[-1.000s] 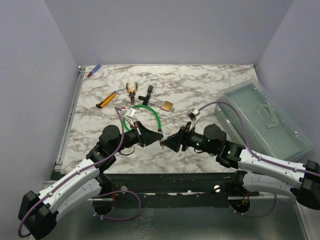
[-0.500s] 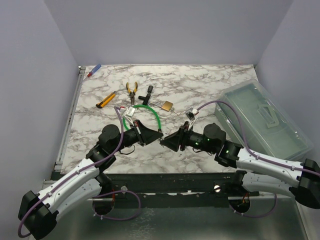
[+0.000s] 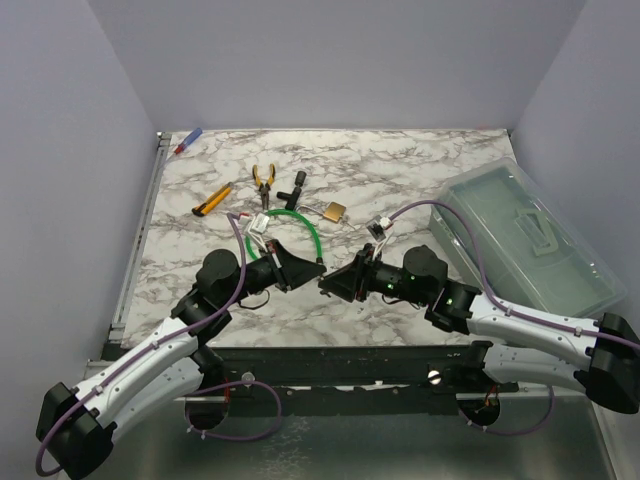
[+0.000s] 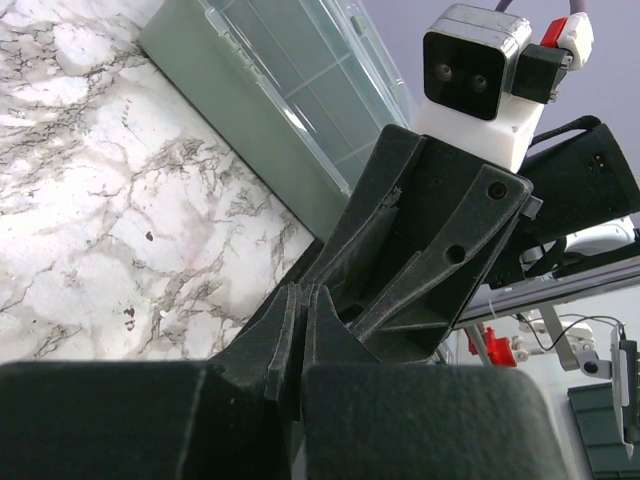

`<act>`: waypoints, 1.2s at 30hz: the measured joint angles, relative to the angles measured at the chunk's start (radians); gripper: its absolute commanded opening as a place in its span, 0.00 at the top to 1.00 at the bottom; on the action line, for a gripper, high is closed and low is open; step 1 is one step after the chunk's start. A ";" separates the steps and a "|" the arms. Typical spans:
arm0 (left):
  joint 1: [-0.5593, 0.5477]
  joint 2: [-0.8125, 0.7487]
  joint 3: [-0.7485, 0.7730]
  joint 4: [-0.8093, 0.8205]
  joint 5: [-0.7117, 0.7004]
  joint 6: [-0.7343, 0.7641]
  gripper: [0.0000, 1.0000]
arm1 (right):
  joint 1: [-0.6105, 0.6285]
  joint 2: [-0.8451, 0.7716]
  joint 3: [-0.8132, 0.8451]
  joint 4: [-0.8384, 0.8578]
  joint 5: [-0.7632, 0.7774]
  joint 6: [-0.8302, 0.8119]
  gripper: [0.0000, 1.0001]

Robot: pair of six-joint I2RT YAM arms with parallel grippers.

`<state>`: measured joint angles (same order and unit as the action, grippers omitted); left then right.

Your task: Unlock with the key

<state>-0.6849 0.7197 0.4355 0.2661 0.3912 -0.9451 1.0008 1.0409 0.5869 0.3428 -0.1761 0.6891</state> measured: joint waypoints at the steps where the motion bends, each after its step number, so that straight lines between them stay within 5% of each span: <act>1: 0.000 -0.002 0.000 0.000 0.000 0.000 1.00 | 0.000 0.000 0.000 0.000 -0.002 0.000 0.67; 22: 0.000 -0.030 0.000 0.001 -0.040 -0.001 1.00 | -0.005 0.000 0.000 0.016 -0.013 0.019 0.99; 24: 0.000 -0.030 0.000 0.001 -0.041 -0.001 0.91 | -0.006 0.000 0.000 0.016 -0.013 0.018 0.99; 30: 0.000 -0.031 0.000 0.000 -0.056 -0.003 0.28 | -0.006 -0.001 0.000 0.016 -0.011 0.018 1.00; 36: 0.000 -0.051 0.000 -0.038 -0.085 0.008 0.14 | -0.008 -0.022 -0.020 -0.003 0.016 0.022 0.99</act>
<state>-0.6849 0.6682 0.4355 0.2279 0.3058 -0.9375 0.9924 1.0191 0.5667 0.3397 -0.1604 0.7113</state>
